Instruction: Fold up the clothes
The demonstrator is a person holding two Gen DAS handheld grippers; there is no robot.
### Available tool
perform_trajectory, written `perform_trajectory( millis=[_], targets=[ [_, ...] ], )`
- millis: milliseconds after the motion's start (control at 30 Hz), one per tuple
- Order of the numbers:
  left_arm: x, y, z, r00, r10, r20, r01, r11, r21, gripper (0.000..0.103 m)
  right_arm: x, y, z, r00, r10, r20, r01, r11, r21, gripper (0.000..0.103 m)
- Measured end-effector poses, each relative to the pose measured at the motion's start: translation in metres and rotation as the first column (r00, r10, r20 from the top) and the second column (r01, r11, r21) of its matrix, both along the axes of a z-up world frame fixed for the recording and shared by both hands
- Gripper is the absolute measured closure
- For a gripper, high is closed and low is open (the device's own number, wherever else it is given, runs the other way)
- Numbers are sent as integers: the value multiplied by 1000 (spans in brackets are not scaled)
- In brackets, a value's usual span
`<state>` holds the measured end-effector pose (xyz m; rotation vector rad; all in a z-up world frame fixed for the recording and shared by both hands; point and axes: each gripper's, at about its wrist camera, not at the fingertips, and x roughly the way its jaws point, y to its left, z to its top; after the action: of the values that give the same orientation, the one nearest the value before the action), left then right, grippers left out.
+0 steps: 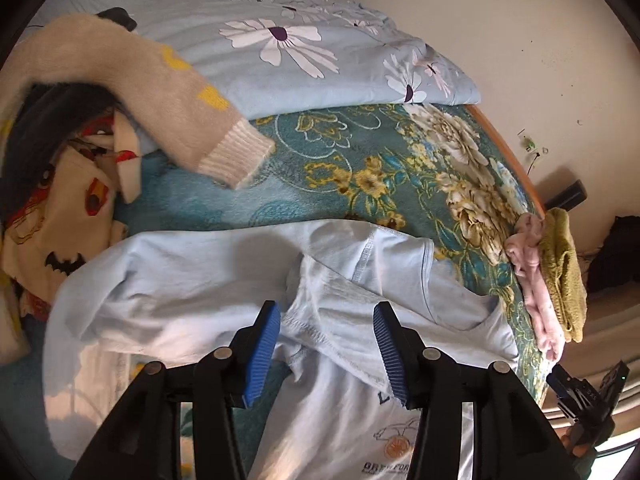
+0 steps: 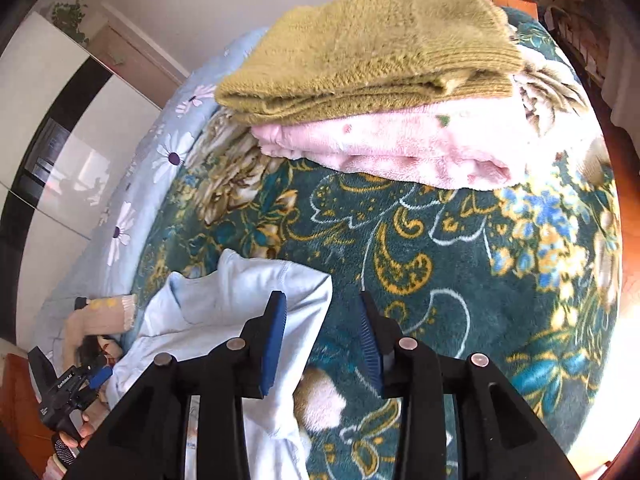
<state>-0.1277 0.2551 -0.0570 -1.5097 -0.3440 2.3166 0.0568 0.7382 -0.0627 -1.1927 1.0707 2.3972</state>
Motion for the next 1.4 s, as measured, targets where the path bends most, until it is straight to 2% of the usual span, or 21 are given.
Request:
perform_trajectory(
  millis=[133,267,400,533,700,800,867,900,933,967,1000,1067,1100,1167,1267,1333,1400],
  targets=[
    [39,-67,10,997,66,-30,-69,991,-112,47,52,-41,-2,998,-33,-46,28,995,-98,61],
    [72,-137,-14,984,176,3,-171,958,-231,45,93,-88,-18,996,-83,-22,77,974,-212,60],
    [86,-183,-51,950,284,128,-267,954,-136,45,115,-124,-29,996,-89,0,85,956,-282,60],
    [96,-200,-85,891,374,256,-380,924,-27,45,126,-146,-22,998,-61,17,64,964,-258,60],
    [116,-215,-106,825,475,308,-526,844,108,45,142,-152,-4,997,-73,-1,71,976,-206,60],
    [116,-217,-105,818,505,277,-556,817,154,45,147,-154,-2,997,-80,5,79,977,-197,60],
    [112,-213,-105,816,513,266,-560,816,142,47,148,-158,-3,997,-77,13,78,978,-192,60],
    [110,-210,-105,814,519,260,-558,824,102,55,148,-160,-4,997,-74,17,76,978,-192,60],
    [108,-207,-104,813,526,252,-554,831,53,79,147,-162,-5,997,-71,19,74,978,-194,60],
    [107,-206,-102,813,524,253,-547,837,26,93,146,-164,-5,997,-68,20,71,978,-197,60],
    [106,-205,-100,815,520,256,-539,842,5,99,146,-165,-6,998,-65,20,68,978,-198,60],
    [104,-207,-90,821,513,250,-526,850,-17,100,145,-168,-6,998,-58,21,61,979,-194,60],
    [99,-209,-78,833,506,224,-514,857,-21,100,145,-168,-7,998,-56,25,60,980,-192,60],
    [80,-212,-43,873,461,157,-461,887,-42,100,146,-168,-9,998,-54,31,59,980,-191,60],
    [42,-210,27,942,331,55,-327,942,-75,100,145,-167,-14,998,-56,36,62,976,-207,60],
    [18,-208,77,970,241,-25,-243,962,-128,100,144,-167,-18,998,-54,39,62,974,-217,60],
    [-2,-208,115,979,193,-61,-201,968,-154,100,141,-169,-22,998,-44,41,52,972,-229,60]
  ],
)
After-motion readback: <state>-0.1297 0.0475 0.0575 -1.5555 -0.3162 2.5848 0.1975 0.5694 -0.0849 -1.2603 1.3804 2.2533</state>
